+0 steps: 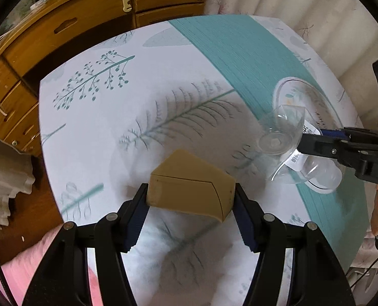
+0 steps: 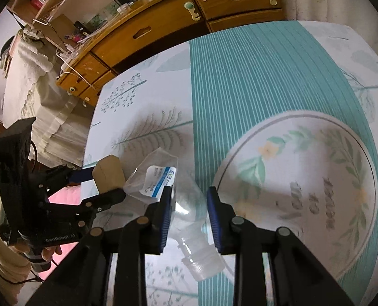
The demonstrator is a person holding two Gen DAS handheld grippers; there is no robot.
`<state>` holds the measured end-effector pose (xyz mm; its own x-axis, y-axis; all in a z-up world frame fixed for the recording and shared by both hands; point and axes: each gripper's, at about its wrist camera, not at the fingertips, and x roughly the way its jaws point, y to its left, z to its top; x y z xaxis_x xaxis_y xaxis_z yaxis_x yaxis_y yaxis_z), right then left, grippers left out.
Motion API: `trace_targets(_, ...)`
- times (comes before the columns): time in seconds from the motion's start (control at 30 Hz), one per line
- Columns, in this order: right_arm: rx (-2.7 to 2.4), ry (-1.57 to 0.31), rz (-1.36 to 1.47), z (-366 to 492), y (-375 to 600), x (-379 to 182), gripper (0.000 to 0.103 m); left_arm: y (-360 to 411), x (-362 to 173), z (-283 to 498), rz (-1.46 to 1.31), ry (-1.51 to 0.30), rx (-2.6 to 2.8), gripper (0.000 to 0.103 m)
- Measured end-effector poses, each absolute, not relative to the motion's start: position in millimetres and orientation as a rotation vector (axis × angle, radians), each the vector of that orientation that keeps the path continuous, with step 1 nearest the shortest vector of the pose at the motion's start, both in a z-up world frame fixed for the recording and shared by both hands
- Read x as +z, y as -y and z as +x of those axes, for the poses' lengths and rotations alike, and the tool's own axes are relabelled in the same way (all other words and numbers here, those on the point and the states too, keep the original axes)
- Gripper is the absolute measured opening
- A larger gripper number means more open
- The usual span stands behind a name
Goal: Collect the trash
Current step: 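Carry the beige block and plastic bottle over the bin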
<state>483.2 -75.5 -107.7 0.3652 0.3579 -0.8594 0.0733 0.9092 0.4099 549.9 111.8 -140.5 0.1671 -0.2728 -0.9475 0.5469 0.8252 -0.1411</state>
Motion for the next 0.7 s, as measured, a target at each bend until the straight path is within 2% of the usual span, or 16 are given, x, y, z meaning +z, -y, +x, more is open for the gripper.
trace_targets(0.37, 0.212, -1.096, 0.484, 350, 117, -53, 0.027, -105, -62, 419, 0.086, -1.207, -0.550, 0.061)
trace_targets(0.7, 0.356, -0.993, 0.435, 172, 164, 0, 0.027, -60, 4, 203, -0.044, -1.090, -0.440, 0.061)
